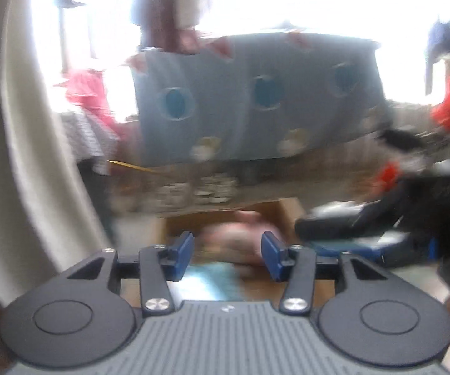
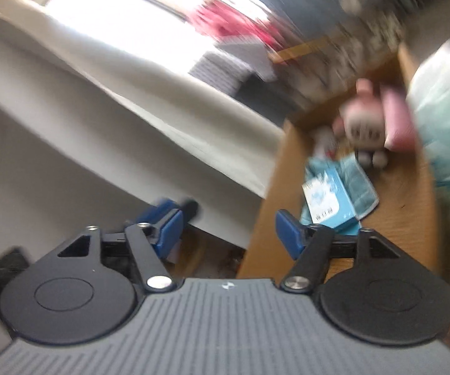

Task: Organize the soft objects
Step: 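Move both tools back to the table toward the striped cloth and blue package, then grasp the orange-striped cloth with the left tool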

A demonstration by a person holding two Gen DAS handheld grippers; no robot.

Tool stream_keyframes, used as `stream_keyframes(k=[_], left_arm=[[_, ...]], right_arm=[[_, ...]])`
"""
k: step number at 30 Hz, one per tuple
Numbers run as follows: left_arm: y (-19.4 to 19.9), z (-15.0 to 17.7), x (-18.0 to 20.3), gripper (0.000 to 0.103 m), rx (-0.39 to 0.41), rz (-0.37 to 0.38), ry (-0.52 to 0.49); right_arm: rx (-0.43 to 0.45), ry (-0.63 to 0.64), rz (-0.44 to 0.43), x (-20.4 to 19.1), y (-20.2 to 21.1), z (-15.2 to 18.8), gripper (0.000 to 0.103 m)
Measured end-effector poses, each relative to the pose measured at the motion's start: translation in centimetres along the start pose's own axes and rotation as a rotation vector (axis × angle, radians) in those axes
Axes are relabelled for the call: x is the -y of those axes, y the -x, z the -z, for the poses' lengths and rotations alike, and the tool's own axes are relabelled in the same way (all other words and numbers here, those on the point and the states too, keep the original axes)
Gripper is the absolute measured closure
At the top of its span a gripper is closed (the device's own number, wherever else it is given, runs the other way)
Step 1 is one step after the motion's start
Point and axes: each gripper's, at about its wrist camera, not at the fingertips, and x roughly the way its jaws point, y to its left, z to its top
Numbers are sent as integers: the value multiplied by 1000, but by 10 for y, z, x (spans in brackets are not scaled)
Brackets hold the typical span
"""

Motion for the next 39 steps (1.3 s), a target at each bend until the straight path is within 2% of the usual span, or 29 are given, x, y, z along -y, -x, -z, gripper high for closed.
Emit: stream_keyframes(k=[2, 4, 7, 8, 10, 12, 14, 16, 18, 19, 21, 24, 26, 27, 28, 31, 32, 33, 34, 35, 37, 39], left_arm=[[7, 15, 31, 53, 0, 116, 11], [4, 30, 67, 53, -15, 249, 9], [-8, 54, 116, 55, -17, 370, 26], [-17, 59, 131, 55, -22, 403, 32], [-34, 73, 161, 57, -45, 469, 64], [-49, 89, 185, 57, -44, 512, 97], [-73, 106, 207, 57, -59, 516, 124], [-99, 117, 228, 57, -89, 480, 92], [-121, 123, 255, 56, -75, 331, -29], [-126, 125, 263, 54, -61, 277, -87], [-140, 128, 275, 53, -51, 215, -152], [-156, 128, 274, 53, -76, 190, -132], [-164, 129, 269, 55, -82, 170, -108], [-164, 130, 268, 55, -86, 169, -93], [-167, 130, 267, 55, -87, 166, -86], [-171, 130, 270, 53, -89, 145, -110], [-174, 131, 272, 52, -98, 141, -118], [-171, 131, 273, 53, -102, 130, -130], [-174, 131, 277, 69, -113, 106, -152], [-176, 132, 278, 74, -125, 95, -165], [-173, 131, 274, 75, -134, 118, -150], [-166, 130, 269, 75, -151, 151, -138]], right_arm=[[47, 55, 12, 5, 62, 3, 31], [120, 120, 134, 19, 124, 4, 29], [199, 252, 472, 44, 191, 3, 25], [183, 294, 590, 55, 203, -1, 25], [135, 356, 751, 80, 214, -8, 25], [77, 376, 856, 106, 216, -14, 25], [14, 469, 940, 127, 203, -15, 25], [-51, 579, 1018, 142, 179, -14, 22], [-118, 613, 1034, 159, 159, -18, 21], [-121, 603, 1033, 164, 153, -21, 21], [-97, 584, 1012, 172, 138, -30, 16], [-72, 628, 1004, 179, 115, -37, 15], [-24, 632, 1037, 188, 106, -47, 21], [-25, 591, 1049, 195, 102, -54, 39], [-46, 547, 1047, 203, 100, -60, 51], [-63, 561, 1069, 210, 89, -65, 51], [-89, 573, 1072, 211, 85, -65, 48], [-121, 586, 1078, 212, 78, -64, 39], [-153, 601, 1092, 213, 73, -63, 36], [-161, 611, 1115, 213, 70, -62, 37], [-161, 598, 1133, 213, 71, -60, 46], [-149, 570, 1119, 212, 78, -59, 50]])
